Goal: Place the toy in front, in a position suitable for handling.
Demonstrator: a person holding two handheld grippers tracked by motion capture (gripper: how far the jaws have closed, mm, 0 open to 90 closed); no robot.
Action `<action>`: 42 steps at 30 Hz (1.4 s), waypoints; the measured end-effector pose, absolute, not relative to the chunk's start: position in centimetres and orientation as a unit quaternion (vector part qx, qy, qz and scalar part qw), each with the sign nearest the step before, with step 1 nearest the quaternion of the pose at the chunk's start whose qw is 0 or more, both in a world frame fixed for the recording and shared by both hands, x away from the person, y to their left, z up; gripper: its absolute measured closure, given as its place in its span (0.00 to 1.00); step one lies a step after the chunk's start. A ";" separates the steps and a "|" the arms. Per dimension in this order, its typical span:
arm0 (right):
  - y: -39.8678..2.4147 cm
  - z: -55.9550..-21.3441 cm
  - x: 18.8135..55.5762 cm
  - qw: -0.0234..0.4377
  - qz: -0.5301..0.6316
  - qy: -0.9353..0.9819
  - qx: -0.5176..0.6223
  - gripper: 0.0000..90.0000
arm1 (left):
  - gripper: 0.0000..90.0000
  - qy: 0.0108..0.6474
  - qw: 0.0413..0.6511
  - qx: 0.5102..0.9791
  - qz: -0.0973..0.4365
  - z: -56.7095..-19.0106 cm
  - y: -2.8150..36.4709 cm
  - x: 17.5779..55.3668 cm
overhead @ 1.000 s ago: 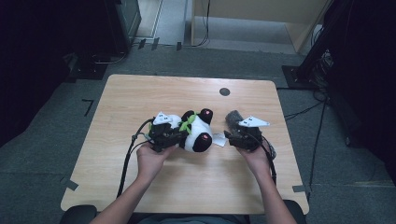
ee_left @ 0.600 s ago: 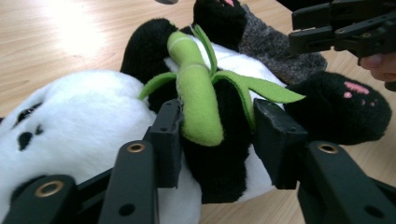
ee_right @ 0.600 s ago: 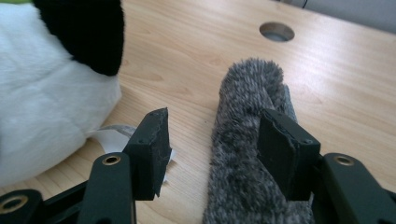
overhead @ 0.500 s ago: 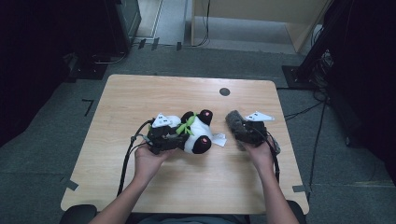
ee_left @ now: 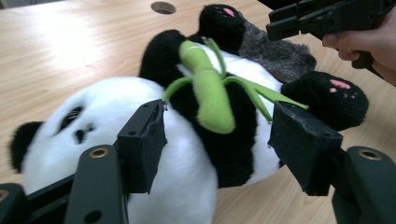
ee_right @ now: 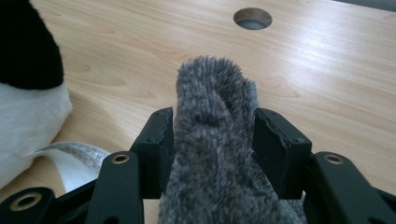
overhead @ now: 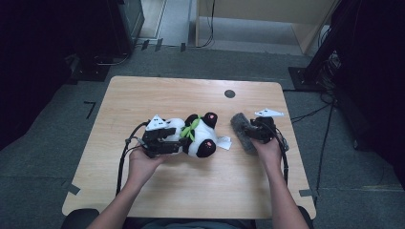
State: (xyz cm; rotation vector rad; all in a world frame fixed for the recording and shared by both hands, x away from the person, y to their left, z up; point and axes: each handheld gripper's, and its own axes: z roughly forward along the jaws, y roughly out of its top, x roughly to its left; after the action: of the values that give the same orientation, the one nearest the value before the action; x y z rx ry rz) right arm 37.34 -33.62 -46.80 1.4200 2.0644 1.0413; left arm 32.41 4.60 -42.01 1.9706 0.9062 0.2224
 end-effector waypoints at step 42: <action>-33.7 -49.8 38.5 0.153 0.334 0.775 0.514 0.72 | 0.25 0.378 0.461 0.799 0.084 -46.3 10.4 33.2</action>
State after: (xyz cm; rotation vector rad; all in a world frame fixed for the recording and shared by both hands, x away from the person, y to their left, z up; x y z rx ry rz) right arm 38.53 -33.68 -49.80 1.4734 2.2236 0.9570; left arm 33.24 10.42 -46.31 1.9653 0.9306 0.2071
